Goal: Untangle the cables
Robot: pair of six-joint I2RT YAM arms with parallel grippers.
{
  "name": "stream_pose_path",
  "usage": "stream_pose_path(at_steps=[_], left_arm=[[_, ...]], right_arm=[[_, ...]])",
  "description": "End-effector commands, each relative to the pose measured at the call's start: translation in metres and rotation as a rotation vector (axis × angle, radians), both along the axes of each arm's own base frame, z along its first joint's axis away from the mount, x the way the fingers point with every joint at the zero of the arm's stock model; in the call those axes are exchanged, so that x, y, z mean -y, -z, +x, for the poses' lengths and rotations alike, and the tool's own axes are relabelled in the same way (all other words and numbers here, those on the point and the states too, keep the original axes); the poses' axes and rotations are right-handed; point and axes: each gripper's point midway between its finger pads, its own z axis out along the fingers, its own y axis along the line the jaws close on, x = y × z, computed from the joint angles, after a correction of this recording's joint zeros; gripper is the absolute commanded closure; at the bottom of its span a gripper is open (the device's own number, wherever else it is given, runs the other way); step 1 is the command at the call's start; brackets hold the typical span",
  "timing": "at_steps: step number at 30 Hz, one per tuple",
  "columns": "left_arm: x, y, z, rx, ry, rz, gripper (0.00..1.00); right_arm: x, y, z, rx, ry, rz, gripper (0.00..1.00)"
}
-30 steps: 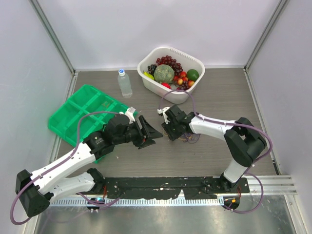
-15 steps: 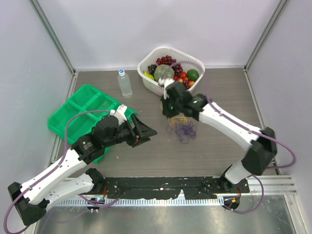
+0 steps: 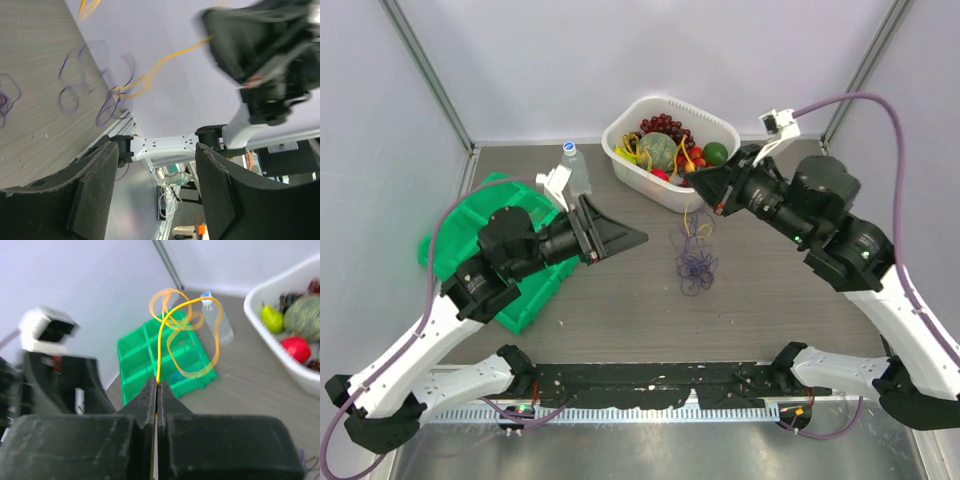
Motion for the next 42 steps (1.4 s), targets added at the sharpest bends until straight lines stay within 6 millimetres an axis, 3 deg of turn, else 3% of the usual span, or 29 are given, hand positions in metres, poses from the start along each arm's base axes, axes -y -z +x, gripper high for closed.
stream_pose_path(at_steps=[1,2,3,5,7,10,15,21,25,34,37,40,42], left_arm=[[0.008,-0.052,-0.002,0.165,0.068,0.007,0.36],[0.011,-0.049,0.003,0.149,0.060,0.023,0.38],[0.013,-0.043,0.007,0.127,0.051,0.035,0.40],[0.016,-0.025,0.016,0.056,0.017,0.053,0.45],[0.021,-0.007,0.020,-0.010,0.009,0.031,0.46],[0.029,0.012,0.023,-0.055,0.020,-0.022,0.44],[0.037,0.026,0.032,-0.022,0.015,-0.073,0.49],[0.050,0.038,0.042,0.059,0.025,-0.043,0.44],[0.053,0.040,0.046,0.182,0.017,-0.044,0.42],[0.065,0.073,0.052,0.258,0.072,0.093,0.44],[0.066,0.075,0.054,0.278,0.072,0.109,0.46],[0.069,0.078,0.055,0.270,0.090,0.139,0.56],[0.066,0.078,0.056,0.274,0.077,0.154,0.55]], right_arm=[[-0.023,0.052,0.009,-0.170,-0.015,0.045,0.99],[-0.015,0.075,0.019,-0.185,0.059,0.000,0.99],[-0.008,0.085,0.021,-0.180,0.089,-0.015,0.99],[0.007,0.147,0.034,-0.258,0.200,-0.118,0.99],[0.011,0.171,0.036,-0.319,0.208,-0.160,0.99],[0.004,0.184,0.029,-0.387,0.176,-0.153,0.99],[0.000,0.183,0.023,-0.497,0.181,-0.030,0.99],[-0.026,0.173,0.013,-0.749,0.001,0.237,0.99],[-0.030,0.161,0.012,-0.819,-0.051,0.362,0.99],[-0.042,0.148,0.007,-0.908,-0.130,0.499,0.99],[-0.043,0.146,0.007,-0.907,-0.137,0.510,0.99],[-0.043,0.148,0.007,-0.913,-0.139,0.513,0.99],[-0.043,0.148,0.007,-0.912,-0.138,0.513,0.99]])
